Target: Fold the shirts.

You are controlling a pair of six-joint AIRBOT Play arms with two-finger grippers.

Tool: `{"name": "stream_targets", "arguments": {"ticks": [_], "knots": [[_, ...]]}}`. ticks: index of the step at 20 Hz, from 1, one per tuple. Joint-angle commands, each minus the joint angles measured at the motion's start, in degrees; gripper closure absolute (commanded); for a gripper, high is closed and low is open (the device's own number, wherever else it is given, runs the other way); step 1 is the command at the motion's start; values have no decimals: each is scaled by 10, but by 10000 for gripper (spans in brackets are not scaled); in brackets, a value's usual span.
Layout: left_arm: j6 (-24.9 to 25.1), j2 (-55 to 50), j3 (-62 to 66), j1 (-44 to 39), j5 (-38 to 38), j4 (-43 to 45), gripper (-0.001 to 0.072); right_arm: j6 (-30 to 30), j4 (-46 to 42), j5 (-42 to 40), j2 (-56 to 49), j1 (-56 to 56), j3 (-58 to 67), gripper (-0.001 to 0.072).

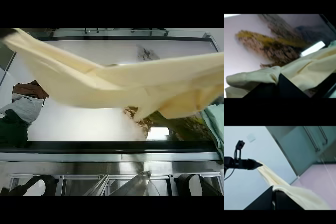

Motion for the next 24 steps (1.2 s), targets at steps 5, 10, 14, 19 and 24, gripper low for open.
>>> {"name": "stream_targets", "arguments": {"ticks": [5, 10, 14, 19, 24], "knots": [[7, 125, 113, 116, -9, 0, 691, 9, 9, -108, -21, -20, 124, 695], [7, 2, -32, 72, 14, 0, 691, -5, -259, -264, -156, 108, 107, 695], [63, -190, -122, -24, -17, 1, 693, -55, -280, -367, -372, 241, 104, 695], [35, -504, 0, -78, -54, 3, 593, -80, -256, -472, -619, 292, 111, 694], [-93, -612, 157, -38, -14, -8, 418, -83, -261, -397, -638, 233, 129, 239]]}}
